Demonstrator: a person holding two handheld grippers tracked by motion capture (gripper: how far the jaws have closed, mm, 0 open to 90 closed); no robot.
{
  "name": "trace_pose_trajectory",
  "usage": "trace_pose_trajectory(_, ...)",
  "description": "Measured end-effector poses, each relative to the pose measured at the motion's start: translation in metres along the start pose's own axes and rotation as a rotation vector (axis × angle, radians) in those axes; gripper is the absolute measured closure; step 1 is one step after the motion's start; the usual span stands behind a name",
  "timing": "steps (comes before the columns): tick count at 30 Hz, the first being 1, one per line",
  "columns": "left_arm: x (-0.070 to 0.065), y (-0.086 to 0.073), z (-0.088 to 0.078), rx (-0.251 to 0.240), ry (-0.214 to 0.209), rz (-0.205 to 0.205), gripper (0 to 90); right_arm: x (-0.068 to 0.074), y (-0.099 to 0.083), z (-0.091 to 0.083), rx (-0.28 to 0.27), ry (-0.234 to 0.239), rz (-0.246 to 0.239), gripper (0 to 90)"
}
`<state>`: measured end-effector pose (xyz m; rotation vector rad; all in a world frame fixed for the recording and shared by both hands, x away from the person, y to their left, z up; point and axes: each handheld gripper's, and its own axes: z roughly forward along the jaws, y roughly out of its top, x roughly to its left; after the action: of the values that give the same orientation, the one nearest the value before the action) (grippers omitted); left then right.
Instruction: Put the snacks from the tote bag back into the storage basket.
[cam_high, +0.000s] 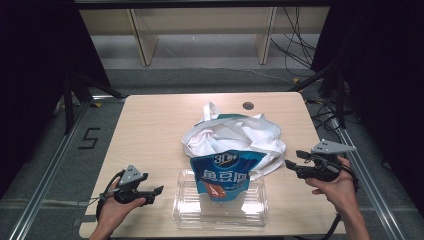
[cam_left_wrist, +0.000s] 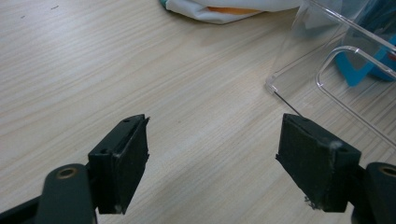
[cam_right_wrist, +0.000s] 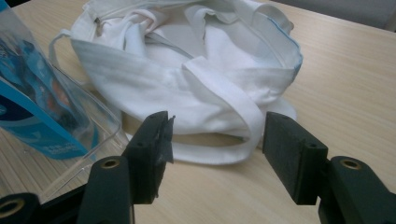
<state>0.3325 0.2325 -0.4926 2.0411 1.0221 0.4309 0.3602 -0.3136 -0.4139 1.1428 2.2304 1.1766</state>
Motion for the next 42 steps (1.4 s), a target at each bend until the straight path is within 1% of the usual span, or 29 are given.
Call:
trace_pose_trajectory(1,-0.001,-0.001,0.001,-0.005,-0.003,-0.022,23.6,0.002,-0.002,0.0,0.001,-0.01,0.019,42.0)
trace_pose_trajectory(2,0.001,-0.001,-0.001,0.008,-0.006,-0.005,23.7,0.003,-0.004,0.0,0.007,-0.009,0.03,42.0)
trace_pose_trajectory(3,-0.002,-0.001,0.001,-0.018,-0.004,-0.037,23.6,0.004,-0.005,0.001,0.005,-0.004,0.026,42.0)
trace_pose_trajectory(4,-0.001,-0.001,0.001,-0.016,-0.004,-0.032,23.7,0.005,-0.007,0.002,0.004,-0.002,0.025,41.7)
trace_pose_trajectory(5,0.001,-0.001,0.0,0.007,-0.005,-0.005,23.6,0.005,-0.007,0.002,0.02,0.0,0.001,41.1)
trace_pose_trajectory(7,0.0,0.0,0.0,0.004,-0.002,-0.003,23.7,0.008,-0.009,0.003,0.037,0.008,0.011,39.7)
trace_pose_trajectory(8,0.001,0.0,-0.001,0.016,-0.002,0.023,23.6,0.008,-0.011,0.004,0.038,-0.003,0.012,39.6)
trace_pose_trajectory(9,0.0,0.0,0.0,-0.002,0.002,-0.001,23.6,0.009,-0.013,0.005,0.04,-0.002,0.014,39.4)
trace_pose_trajectory(10,0.001,0.0,-0.001,0.016,-0.002,0.02,23.6,0.009,-0.014,0.006,0.049,0.007,0.009,39.3)
trace_pose_trajectory(11,0.001,0.0,-0.001,0.011,-0.001,0.013,23.6,0.009,-0.016,0.007,0.055,-0.001,0.0,39.1)
trace_pose_trajectory(12,0.0,-0.001,0.0,0.007,-0.003,-0.008,23.6,0.011,-0.018,0.009,0.053,0.006,0.019,39.0)
trace_pose_trajectory(14,0.001,0.0,-0.001,0.006,0.0,0.014,23.7,0.012,-0.021,0.011,0.06,0.0,0.011,38.8)
trace_pose_trajectory(15,0.0,-0.001,0.0,-0.004,0.002,-0.001,23.6,0.012,-0.024,0.014,0.06,0.005,0.004,38.8)
trace_pose_trajectory(17,0.0,0.0,0.0,-0.002,0.002,0.001,23.7,0.016,-0.027,0.015,0.079,0.006,0.021,38.8)
trace_pose_trajectory(19,0.0,0.0,0.0,-0.001,0.001,0.003,23.7,0.017,-0.031,0.018,0.076,0.018,0.017,38.7)
trace_pose_trajectory(20,0.0,-0.001,0.0,-0.002,0.002,0.001,23.7,0.016,-0.033,0.019,0.068,0.005,-0.001,38.7)
trace_pose_trajectory(22,0.0,0.0,0.0,-0.003,0.001,0.002,23.7,0.019,-0.035,0.02,0.073,0.007,0.013,38.6)
trace_pose_trajectory(23,0.0,0.0,0.0,-0.002,0.001,-0.001,23.7,0.017,-0.036,0.022,0.067,0.014,-0.007,38.6)
trace_pose_trajectory(24,0.0,-0.001,0.0,-0.002,0.001,-0.001,23.7,0.019,-0.036,0.02,0.081,0.013,0.026,38.5)
trace_pose_trajectory(26,0.0,-0.001,0.0,-0.003,0.0,0.002,23.6,0.018,-0.038,0.022,0.064,0.012,0.003,38.4)
trace_pose_trajectory(28,0.0,-0.001,0.0,-0.002,-0.001,0.001,23.7,0.021,-0.039,0.022,0.078,0.007,0.021,37.8)
trace_pose_trajectory(29,0.0,-0.001,0.0,-0.003,0.001,0.001,23.7,0.02,-0.039,0.022,0.084,-0.002,-0.005,37.7)
trace_pose_trajectory(32,0.001,0.0,-0.001,0.013,-0.002,0.018,23.7,0.024,-0.04,0.022,0.073,-0.004,-0.017,37.8)
trace_pose_trajectory(36,-0.001,-0.001,0.001,-0.015,0.007,-0.002,23.6,0.028,-0.045,0.023,0.079,0.001,-0.01,37.8)
trace_pose_trajectory(37,0.001,0.0,-0.001,0.014,0.0,0.019,23.7,0.029,-0.047,0.022,0.088,0.002,0.006,37.8)
trace_pose_trajectory(38,0.001,-0.001,-0.001,0.009,0.002,0.013,23.7,0.028,-0.048,0.023,0.088,0.008,-0.005,37.8)
trace_pose_trajectory(39,0.0,-0.001,0.0,0.007,0.0,-0.009,23.6,0.031,-0.05,0.022,0.083,0.011,0.025,37.8)
trace_pose_trajectory(40,0.0,-0.001,0.0,0.002,0.005,-0.004,23.7,0.029,-0.051,0.022,0.08,0.011,0.002,37.8)
trace_pose_trajectory(42,0.001,-0.001,0.0,-0.002,0.005,0.015,23.7,0.031,-0.054,0.021,0.083,0.007,0.011,37.7)
